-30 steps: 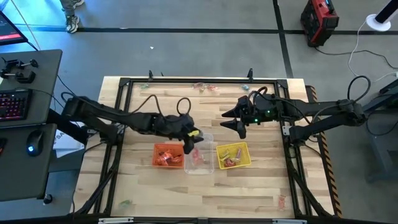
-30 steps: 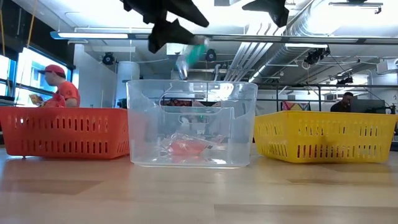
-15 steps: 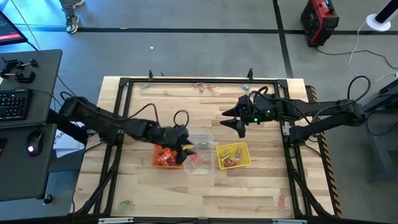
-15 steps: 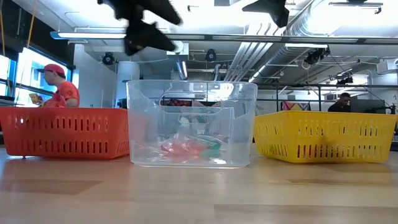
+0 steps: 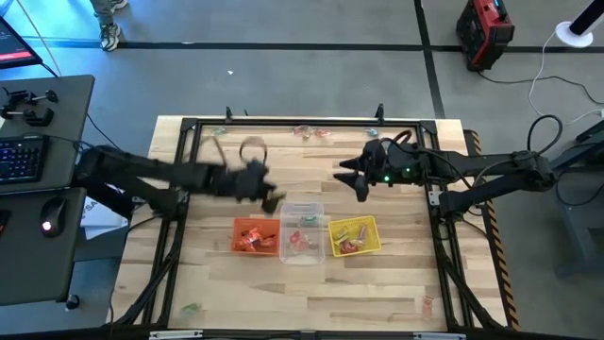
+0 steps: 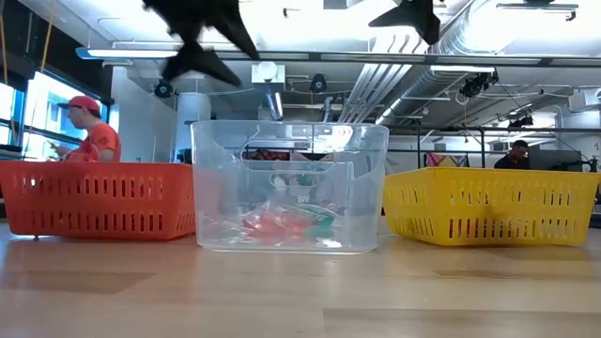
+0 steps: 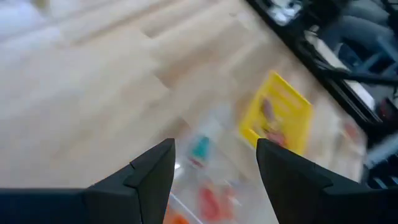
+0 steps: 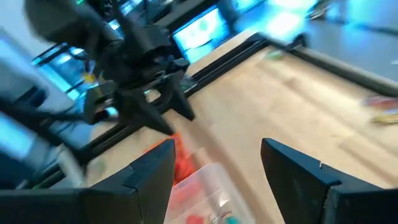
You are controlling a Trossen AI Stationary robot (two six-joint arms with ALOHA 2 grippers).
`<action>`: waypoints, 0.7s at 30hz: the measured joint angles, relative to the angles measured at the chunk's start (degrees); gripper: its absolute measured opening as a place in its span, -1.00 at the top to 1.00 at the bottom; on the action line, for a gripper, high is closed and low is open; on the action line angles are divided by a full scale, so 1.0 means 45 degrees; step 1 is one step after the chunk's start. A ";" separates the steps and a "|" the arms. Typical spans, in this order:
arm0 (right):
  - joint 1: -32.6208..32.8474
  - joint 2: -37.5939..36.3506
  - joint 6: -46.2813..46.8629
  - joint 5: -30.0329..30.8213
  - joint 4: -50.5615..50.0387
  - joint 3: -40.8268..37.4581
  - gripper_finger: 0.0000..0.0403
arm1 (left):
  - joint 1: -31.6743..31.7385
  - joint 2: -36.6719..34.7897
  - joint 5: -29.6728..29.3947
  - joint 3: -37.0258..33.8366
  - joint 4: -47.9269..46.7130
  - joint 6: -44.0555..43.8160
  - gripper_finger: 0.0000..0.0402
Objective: Sort candy by brand, put in halloween buckets
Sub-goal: Put the orange gummy into the transparent bin
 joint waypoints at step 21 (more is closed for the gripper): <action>-0.2987 0.0552 -0.0826 0.0947 0.0616 0.0000 -0.15 | 0.9637 0.8989 0.4724 0.6114 0.0112 0.8346 -0.07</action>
